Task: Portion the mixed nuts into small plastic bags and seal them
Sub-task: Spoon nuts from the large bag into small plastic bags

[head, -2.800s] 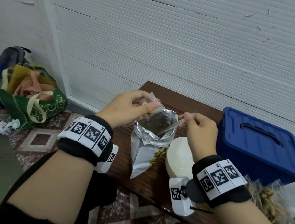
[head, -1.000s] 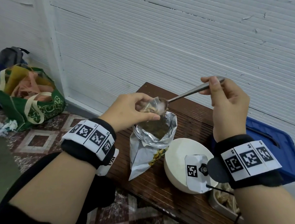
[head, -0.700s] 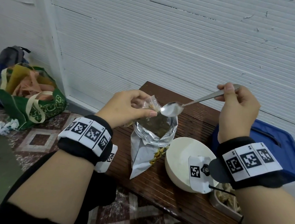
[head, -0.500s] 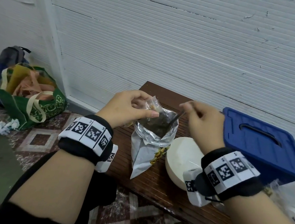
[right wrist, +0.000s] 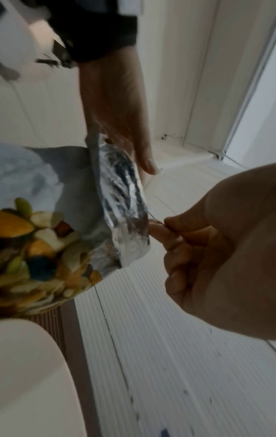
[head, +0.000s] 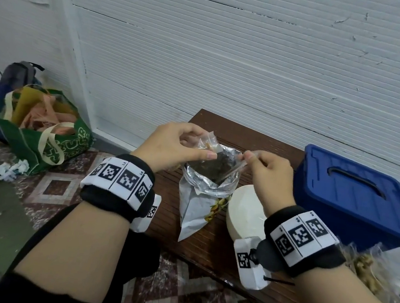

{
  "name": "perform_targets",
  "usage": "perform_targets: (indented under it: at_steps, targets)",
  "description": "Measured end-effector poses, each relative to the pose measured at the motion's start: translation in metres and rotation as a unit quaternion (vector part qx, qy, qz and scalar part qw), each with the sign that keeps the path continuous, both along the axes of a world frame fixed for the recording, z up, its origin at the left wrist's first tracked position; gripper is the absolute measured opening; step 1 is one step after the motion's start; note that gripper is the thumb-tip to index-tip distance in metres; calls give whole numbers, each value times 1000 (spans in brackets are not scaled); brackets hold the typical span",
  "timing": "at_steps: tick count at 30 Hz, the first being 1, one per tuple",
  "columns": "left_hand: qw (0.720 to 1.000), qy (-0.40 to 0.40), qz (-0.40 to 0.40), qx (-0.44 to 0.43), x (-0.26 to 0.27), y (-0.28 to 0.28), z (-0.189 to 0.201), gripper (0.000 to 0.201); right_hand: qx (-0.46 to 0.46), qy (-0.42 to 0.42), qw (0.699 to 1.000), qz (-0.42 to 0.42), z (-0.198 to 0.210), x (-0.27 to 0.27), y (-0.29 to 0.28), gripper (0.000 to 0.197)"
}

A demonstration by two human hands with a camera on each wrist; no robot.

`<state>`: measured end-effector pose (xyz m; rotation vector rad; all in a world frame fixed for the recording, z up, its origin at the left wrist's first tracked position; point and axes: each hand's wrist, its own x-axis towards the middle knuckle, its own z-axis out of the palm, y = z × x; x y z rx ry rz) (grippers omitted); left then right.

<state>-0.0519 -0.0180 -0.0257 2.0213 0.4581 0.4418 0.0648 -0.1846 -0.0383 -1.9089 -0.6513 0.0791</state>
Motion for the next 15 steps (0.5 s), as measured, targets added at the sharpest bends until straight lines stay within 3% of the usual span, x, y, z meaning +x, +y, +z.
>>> perform_targets:
  at_steps: [7,15]
  targets:
    - [1000,-3,7,-11,0,0,-1,59,88,96,987,-90,4,19,-9,43]
    - [1000,-10,6,-19,-2,4,1,50,117,98,977,-150,17,43,-21,44]
